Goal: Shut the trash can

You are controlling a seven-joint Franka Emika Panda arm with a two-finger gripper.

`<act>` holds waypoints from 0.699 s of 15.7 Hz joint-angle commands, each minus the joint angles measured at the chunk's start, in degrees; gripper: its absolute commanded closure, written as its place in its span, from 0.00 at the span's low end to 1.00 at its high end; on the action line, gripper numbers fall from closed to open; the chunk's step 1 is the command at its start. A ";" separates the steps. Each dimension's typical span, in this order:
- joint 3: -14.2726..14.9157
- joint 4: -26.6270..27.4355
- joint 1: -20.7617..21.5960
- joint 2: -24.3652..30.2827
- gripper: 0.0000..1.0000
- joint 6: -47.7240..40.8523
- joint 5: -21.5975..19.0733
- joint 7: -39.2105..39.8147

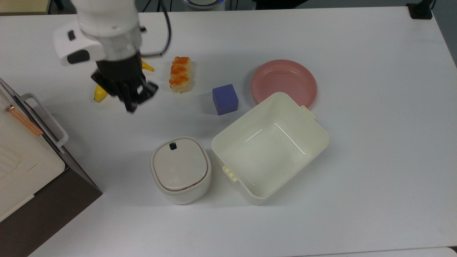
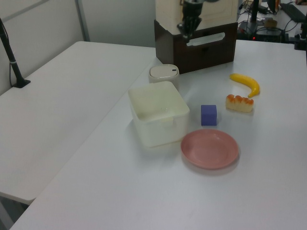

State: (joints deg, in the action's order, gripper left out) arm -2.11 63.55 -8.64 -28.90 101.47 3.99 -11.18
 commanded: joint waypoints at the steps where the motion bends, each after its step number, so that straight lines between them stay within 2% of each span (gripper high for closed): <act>1: -0.53 4.65 -2.78 6.04 1.00 -13.89 -3.46 16.50; 3: -0.44 4.57 -3.75 7.28 0.99 -19.53 -3.47 21.71; 7: -0.35 4.57 -5.77 10.09 0.85 -22.80 -4.43 25.42; 9: -0.35 4.65 -5.87 10.53 0.76 -22.54 -4.26 25.42; 11: -0.35 4.83 -5.78 11.23 0.59 -21.23 -3.91 24.81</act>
State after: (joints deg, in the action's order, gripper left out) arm -2.12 64.23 -14.14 -21.20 78.86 0.82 13.08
